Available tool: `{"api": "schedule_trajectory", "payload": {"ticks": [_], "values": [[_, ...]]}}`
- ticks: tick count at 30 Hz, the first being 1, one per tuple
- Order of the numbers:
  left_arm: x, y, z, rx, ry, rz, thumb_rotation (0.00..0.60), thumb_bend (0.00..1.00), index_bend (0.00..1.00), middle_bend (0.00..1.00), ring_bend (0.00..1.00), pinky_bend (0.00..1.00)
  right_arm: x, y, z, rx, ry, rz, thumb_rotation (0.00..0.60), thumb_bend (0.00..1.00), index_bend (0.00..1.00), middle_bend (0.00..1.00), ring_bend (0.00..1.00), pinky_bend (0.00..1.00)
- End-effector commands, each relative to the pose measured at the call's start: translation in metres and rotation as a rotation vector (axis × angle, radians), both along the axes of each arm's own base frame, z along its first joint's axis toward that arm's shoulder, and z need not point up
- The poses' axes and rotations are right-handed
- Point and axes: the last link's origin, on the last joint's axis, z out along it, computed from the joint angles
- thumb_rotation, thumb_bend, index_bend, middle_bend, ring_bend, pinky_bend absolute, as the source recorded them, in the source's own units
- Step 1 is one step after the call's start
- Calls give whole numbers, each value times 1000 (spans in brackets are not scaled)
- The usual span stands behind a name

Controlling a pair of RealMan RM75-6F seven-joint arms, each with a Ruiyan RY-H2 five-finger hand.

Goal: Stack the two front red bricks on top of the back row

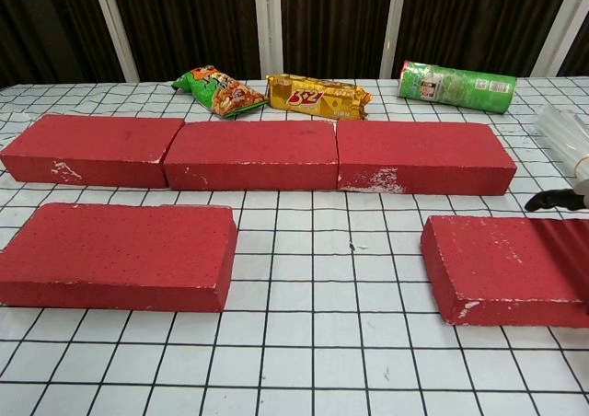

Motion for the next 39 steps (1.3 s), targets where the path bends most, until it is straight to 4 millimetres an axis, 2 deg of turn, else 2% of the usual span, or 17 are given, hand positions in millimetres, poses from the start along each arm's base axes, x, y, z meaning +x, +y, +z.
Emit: {"api": "schedule_trajectory", "payload": {"ticks": [1, 11, 16, 19, 28, 33, 39], "values": [[0, 0, 0, 0, 0, 0, 600, 0, 64, 0, 0, 0, 1, -1, -2, 1, 4, 5, 600, 133, 0, 0, 0, 0], [0, 1, -1, -2, 1, 6, 600, 0, 64, 0, 0, 0, 3, -3, -7, 9, 23, 14, 600, 134, 0, 0, 0, 0], [-1, 1, -1, -2, 2, 9, 600, 0, 64, 0, 0, 0, 1, -4, -9, 12, 28, 14, 600, 133, 11, 53, 0, 0], [0, 1, -2, -5, 2, 10, 600, 0, 64, 0, 0, 0, 2, -4, -10, 6, 29, 19, 600, 134, 54, 115, 0, 0], [0, 1, -3, -10, 0, 14, 600, 0, 64, 0, 0, 0, 1, -4, -9, -12, 27, 30, 600, 134, 167, 195, 3, 0], [0, 1, -3, -10, 2, 15, 600, 0, 63, 0, 0, 0, 0, -4, -9, -11, 29, 34, 600, 133, 232, 223, 25, 0], [0, 1, -3, -6, 3, 21, 600, 0, 64, 0, 0, 0, 3, -7, -4, -30, 7, 46, 600, 134, 253, 236, 39, 0]]}}
